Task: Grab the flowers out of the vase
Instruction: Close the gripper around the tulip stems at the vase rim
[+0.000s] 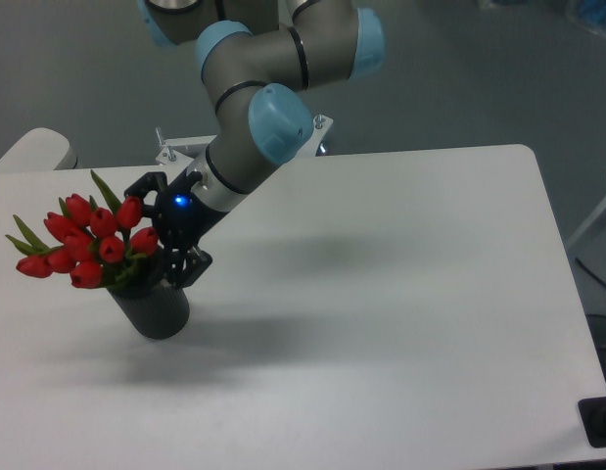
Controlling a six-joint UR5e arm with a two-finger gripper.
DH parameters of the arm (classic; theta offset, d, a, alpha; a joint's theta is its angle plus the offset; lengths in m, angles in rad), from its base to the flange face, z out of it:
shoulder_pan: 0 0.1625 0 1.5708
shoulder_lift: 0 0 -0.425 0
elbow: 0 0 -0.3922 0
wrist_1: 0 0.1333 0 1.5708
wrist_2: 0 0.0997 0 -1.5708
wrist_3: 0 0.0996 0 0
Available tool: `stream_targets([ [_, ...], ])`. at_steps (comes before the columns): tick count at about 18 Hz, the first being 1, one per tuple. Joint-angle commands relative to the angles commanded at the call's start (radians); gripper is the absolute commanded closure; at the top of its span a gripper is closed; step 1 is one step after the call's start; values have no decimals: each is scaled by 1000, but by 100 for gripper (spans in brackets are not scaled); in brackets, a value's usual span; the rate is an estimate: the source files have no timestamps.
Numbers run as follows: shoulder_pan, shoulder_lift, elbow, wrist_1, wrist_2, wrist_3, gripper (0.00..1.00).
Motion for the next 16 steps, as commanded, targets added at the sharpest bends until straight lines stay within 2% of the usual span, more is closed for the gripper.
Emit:
stream_targets([
  [3, -17, -2, -11, -2, -15, 5, 0],
  [6, -20, -23, -11, 9, -83, 5, 0],
  [7, -20, -26, -11, 15, -97, 6, 4],
  [10, -17, -31, -11, 54, -103, 6, 55],
  [11, -17, -29, -11, 63, -103, 6, 68],
  [13, -17, -29, -11, 77, -104, 2, 85],
  [16, -15, -26, -12, 75, -106, -9, 99],
])
